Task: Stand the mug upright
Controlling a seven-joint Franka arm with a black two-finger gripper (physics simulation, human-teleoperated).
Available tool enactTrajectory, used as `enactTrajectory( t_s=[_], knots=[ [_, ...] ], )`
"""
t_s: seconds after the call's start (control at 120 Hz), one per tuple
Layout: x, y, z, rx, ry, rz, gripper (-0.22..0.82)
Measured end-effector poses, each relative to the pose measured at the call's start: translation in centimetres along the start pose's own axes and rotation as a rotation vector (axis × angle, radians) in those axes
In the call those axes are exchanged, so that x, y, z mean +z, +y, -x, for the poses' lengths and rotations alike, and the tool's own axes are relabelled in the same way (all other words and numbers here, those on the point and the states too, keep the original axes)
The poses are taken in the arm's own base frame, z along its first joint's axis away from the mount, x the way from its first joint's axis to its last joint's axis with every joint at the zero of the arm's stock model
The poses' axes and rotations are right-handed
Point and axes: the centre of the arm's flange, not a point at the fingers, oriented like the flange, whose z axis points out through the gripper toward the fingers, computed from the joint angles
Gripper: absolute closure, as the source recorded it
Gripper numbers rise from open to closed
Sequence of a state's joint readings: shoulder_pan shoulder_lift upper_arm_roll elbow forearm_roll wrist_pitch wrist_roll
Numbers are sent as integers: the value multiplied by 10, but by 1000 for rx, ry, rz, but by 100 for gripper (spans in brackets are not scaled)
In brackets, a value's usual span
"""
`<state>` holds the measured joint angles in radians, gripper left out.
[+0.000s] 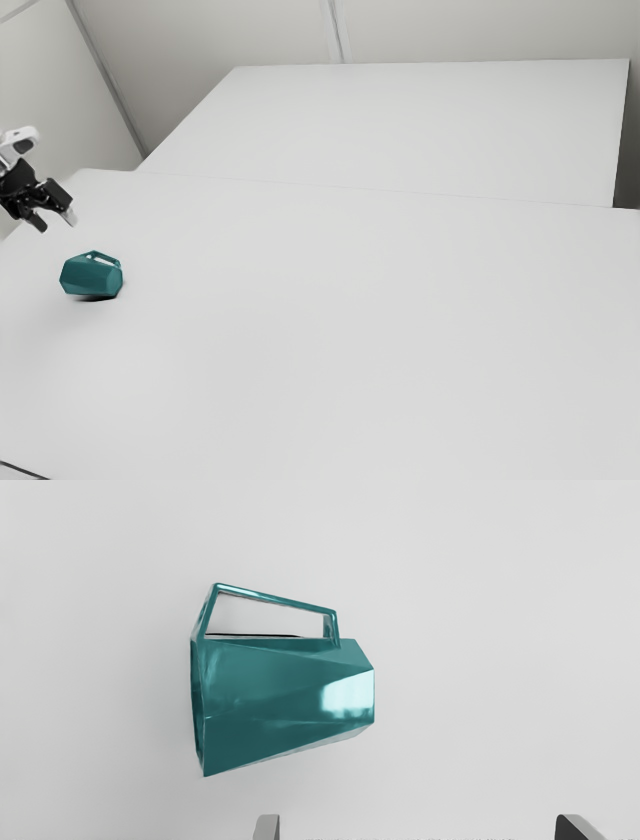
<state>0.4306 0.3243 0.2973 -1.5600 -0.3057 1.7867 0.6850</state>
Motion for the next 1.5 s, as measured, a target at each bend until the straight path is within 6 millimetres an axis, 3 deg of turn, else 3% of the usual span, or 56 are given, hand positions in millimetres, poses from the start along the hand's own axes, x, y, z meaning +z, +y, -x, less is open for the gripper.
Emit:
enactTrajectory(
  t_s=[0.242,0.525,0.967,1.3,1.5],
  knots=[
    [22,-66,16,4,-7,57,0],
    [64,-101,6,105,11,160,0],
    [110,-118,12,197,62,306,0],
    [124,-123,13,225,128,385,0],
    [135,-134,23,208,185,462,1]
  ],
)
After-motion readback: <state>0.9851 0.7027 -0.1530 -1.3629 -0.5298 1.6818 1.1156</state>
